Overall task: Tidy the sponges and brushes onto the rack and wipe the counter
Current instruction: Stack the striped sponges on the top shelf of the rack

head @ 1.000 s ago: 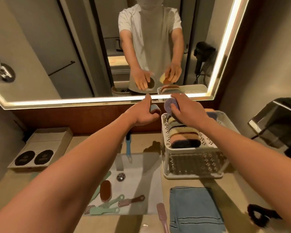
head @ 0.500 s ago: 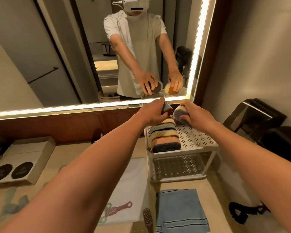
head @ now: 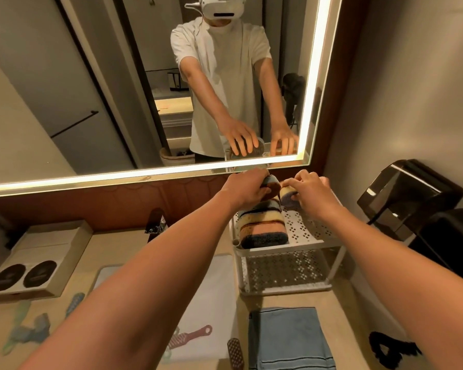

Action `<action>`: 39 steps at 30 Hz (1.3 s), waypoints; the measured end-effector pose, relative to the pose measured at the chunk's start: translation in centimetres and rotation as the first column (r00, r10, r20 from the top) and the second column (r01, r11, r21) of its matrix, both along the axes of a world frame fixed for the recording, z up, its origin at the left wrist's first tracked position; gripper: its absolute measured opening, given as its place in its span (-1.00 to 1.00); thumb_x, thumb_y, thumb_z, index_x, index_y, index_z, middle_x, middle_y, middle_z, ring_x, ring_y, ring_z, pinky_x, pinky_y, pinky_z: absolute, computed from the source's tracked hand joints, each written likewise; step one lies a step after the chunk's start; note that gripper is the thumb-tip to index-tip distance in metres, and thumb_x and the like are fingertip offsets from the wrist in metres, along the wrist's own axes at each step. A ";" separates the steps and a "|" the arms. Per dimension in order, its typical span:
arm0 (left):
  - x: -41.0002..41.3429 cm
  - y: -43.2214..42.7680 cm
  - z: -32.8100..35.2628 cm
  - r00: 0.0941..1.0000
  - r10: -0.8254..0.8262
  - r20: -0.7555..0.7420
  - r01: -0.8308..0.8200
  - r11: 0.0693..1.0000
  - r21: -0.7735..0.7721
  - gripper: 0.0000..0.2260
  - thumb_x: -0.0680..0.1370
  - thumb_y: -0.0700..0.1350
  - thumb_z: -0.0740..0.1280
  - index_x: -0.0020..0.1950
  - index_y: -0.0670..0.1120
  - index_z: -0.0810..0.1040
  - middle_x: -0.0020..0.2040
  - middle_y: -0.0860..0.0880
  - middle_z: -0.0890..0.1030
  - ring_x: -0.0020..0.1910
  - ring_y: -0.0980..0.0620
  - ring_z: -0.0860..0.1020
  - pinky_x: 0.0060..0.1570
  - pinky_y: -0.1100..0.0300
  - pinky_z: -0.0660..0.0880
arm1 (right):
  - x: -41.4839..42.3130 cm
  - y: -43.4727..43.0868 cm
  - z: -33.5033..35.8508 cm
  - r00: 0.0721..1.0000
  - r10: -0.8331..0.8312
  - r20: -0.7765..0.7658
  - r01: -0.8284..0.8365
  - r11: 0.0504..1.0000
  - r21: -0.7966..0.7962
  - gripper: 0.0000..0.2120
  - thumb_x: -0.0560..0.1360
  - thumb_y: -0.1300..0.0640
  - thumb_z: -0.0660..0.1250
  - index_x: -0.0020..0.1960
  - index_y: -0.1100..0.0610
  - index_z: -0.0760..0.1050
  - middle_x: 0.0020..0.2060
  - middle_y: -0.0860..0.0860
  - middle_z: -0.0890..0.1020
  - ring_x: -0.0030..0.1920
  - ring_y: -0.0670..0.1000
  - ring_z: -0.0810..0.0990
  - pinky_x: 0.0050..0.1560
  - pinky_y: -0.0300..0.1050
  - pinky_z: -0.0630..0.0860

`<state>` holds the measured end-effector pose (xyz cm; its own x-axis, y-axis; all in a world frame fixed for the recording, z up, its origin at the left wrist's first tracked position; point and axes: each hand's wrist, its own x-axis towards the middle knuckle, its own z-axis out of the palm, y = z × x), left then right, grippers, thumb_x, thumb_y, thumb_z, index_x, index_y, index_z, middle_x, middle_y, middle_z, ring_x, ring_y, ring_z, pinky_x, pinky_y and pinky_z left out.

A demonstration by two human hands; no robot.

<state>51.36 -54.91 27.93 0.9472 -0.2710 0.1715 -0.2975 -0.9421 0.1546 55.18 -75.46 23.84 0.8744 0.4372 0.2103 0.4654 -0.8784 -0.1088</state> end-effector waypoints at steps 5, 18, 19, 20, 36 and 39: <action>0.1 0.3 -0.2 0.999 0.002 -0.046 -0.002 1.000 0.012 -0.66 0.63 0.06 0.30 0.37 -0.01 0.44 0.26 -0.01 0.58 0.18 -0.05 0.56 0.16 -0.07 0.54 | 0.0 0.3 -0.5 1.000 0.006 0.003 -0.006 1.000 0.011 -0.50 0.59 0.18 0.35 0.46 -0.15 0.38 0.25 0.04 0.43 0.29 0.11 0.37 0.34 0.11 0.28; -0.6 -0.8 -0.3 0.999 -0.015 -0.029 0.017 0.999 0.046 -0.66 0.64 0.05 0.29 0.38 -0.02 0.42 0.25 -0.02 0.56 0.15 -0.07 0.57 0.09 -0.04 0.52 | -0.6 -0.1 -3.0 0.999 0.046 0.007 -0.046 0.997 0.061 -0.41 0.57 0.19 0.34 0.56 0.02 0.26 0.47 0.11 0.34 0.53 0.18 0.17 0.55 0.15 0.04; -0.6 -0.7 -0.2 0.999 -0.015 -0.028 0.017 0.999 0.048 -0.66 0.64 0.06 0.29 0.38 -0.02 0.42 0.25 -0.02 0.56 0.16 -0.07 0.57 0.10 -0.05 0.52 | -0.6 -0.1 -3.1 0.999 0.042 -0.012 -0.042 0.997 0.060 -0.39 0.58 0.17 0.33 0.58 0.02 0.21 0.50 0.11 0.30 0.56 0.18 0.13 0.57 0.15 -0.01; -0.5 -0.7 -0.1 1.000 -0.019 -0.025 0.020 0.999 0.046 -0.66 0.64 0.06 0.29 0.38 -0.02 0.43 0.26 -0.02 0.57 0.17 -0.08 0.57 0.12 -0.07 0.52 | -0.7 -0.2 -3.0 0.999 0.041 -0.030 -0.038 0.997 0.072 -0.38 0.59 0.16 0.31 0.60 0.02 0.17 0.53 0.11 0.27 0.58 0.17 0.10 0.59 0.14 -0.04; -0.4 -7.0 -0.7 0.997 -0.038 -0.070 0.021 0.974 -0.224 -0.62 0.58 0.02 0.40 0.30 -0.05 0.37 0.18 -0.08 0.62 0.11 -0.12 0.60 0.08 -0.06 0.53 | -2.9 -2.9 -0.4 0.995 0.071 -0.068 -0.047 0.951 0.306 -0.36 0.60 0.17 0.31 0.59 0.05 0.11 0.33 0.07 0.39 0.30 0.13 0.44 0.25 0.06 0.47; -0.4 -7.2 -1.1 0.996 -0.045 -0.083 0.030 0.984 -0.174 -0.61 0.57 0.04 0.39 0.32 -0.05 0.38 0.20 -0.09 0.58 0.12 -0.12 0.58 0.14 -0.10 0.50 | -2.5 -3.7 -1.1 0.995 0.006 -0.101 0.025 0.952 0.305 -0.51 0.60 0.17 0.32 0.47 0.05 0.24 0.25 0.07 0.39 0.24 0.11 0.44 0.22 0.10 0.50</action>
<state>50.97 -62.16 26.84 0.9502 -0.2798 0.1371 -0.3104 -0.8875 0.3406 52.70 -79.12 22.74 0.9015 0.3572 0.2443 0.4303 -0.8003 -0.4177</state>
